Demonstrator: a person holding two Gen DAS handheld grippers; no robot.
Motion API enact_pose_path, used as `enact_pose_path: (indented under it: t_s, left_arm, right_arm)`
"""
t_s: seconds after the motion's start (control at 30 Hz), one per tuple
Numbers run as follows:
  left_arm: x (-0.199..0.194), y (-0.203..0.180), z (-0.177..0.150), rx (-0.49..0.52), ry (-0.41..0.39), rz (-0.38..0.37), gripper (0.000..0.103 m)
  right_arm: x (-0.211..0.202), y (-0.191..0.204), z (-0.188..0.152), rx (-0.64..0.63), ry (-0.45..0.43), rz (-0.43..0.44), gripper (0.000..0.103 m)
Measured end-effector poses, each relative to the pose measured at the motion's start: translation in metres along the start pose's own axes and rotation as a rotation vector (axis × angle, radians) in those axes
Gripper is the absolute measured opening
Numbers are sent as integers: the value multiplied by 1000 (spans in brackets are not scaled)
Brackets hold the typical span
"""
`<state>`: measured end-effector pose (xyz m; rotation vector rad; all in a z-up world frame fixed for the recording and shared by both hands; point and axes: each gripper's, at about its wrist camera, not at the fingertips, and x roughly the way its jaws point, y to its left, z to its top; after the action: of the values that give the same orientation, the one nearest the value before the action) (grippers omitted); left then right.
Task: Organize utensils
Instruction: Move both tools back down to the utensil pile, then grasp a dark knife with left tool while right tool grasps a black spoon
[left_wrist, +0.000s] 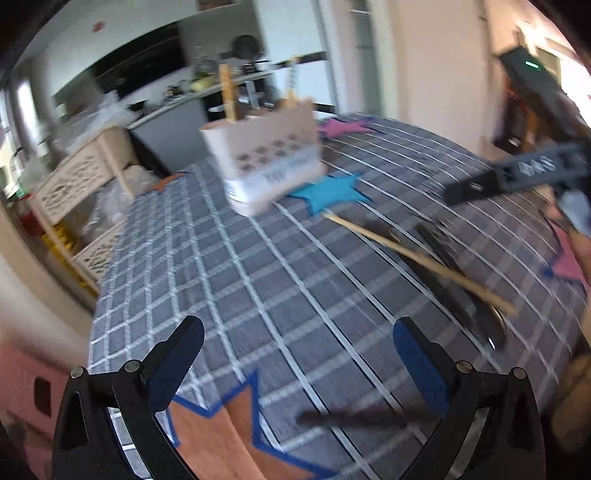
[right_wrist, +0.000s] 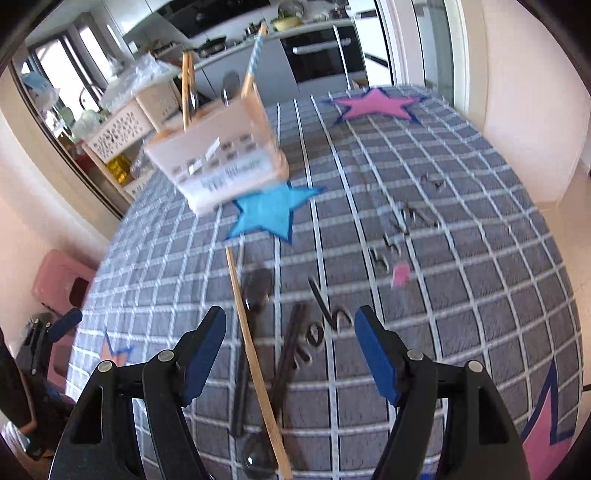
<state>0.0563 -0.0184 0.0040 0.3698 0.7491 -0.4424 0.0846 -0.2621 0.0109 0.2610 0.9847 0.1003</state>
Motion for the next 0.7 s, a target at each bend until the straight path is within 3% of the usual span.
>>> enact_pose_path:
  t_s: [0.13,0.37,0.5,0.63,0.7]
  left_arm:
    - [-7,-18,-15,125,-6,-93,103]
    - [-18,-58,-25,462,12,-281,103]
    - [-5,-70,-26,575,57,-302,103]
    - [12,-69,-23,605,115,-313,103]
    - [20,-70,-24,615,144,-322,97]
  right_arm:
    - [6,-2,-13,4,36,-7,76]
    - [4,0,-21,3,36,-4,76]
    - [-2,2,-19,2,22,-3,76]
    - [-6,1,-19,2,15,-6,76]
    - [-6,0,-19,0,16,-10,76]
